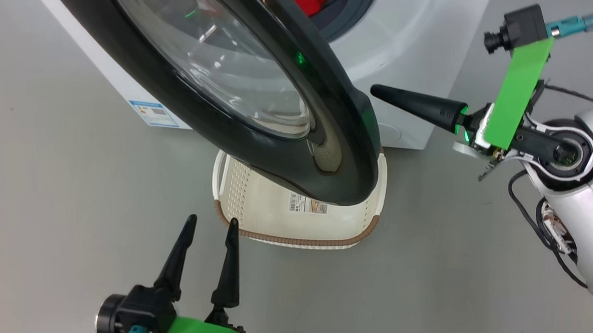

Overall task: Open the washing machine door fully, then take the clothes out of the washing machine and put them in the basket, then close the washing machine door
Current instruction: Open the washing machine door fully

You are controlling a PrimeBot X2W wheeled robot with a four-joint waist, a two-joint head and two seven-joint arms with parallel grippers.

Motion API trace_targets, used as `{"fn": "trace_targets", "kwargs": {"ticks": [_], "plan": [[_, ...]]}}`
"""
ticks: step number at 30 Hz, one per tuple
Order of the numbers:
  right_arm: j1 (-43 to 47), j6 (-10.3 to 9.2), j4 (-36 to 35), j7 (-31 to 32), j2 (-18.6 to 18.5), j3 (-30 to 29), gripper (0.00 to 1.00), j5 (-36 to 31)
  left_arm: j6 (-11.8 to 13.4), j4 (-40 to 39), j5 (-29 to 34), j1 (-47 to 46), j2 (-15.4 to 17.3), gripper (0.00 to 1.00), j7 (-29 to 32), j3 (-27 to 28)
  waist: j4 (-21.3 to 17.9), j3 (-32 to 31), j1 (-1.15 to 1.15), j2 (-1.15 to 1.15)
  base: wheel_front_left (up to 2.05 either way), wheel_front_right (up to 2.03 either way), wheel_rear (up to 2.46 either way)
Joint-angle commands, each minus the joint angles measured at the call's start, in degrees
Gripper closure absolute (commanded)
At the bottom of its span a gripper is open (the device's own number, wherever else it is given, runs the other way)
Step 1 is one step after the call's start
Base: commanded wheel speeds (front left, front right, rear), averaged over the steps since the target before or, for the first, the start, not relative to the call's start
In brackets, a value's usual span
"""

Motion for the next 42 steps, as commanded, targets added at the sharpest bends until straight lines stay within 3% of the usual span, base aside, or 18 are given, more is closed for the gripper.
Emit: {"fn": "trace_targets", "kwargs": {"ticks": [1, 2, 31, 42], "plan": [[1.64, 0.44, -1.41, -0.87, 0.01, -0.31, 0.16, -1.01, -0.39, -0.97, 0.61, 0.38, 0.78, 0.00, -0.51, 2.22, -0.49, -0.69, 0.00, 0.00, 0.00, 0.00, 0.00], [2.35, 0.44, -1.44, -1.36, -0.11, -0.62, 0.00, -1.13, -0.50, -0.90, 0.65, 0.49, 0.78, 0.00, -0.51, 2.37, -0.64, -0.87, 0.00, 0.00, 0.00, 0.00, 0.00], [26.32, 0.44, -1.42, -19.53, -5.00, -4.17, 0.00, -7.05, -1.78, -0.33, 1.70, 4.03, 0.78, 0.00, -0.51, 8.06, -6.48, -4.30, 0.00, 0.00, 0.00, 0.00, 0.00], [30.10, 0.44, 1.73, -39.57, -8.73, 2.41, 0.00, -17.24, -2.02, 0.22, 1.73, 4.46, 0.78, 0.00, -0.51, 9.81, -8.22, -4.64, 0.00, 0.00, 0.00, 0.00, 0.00]]}}
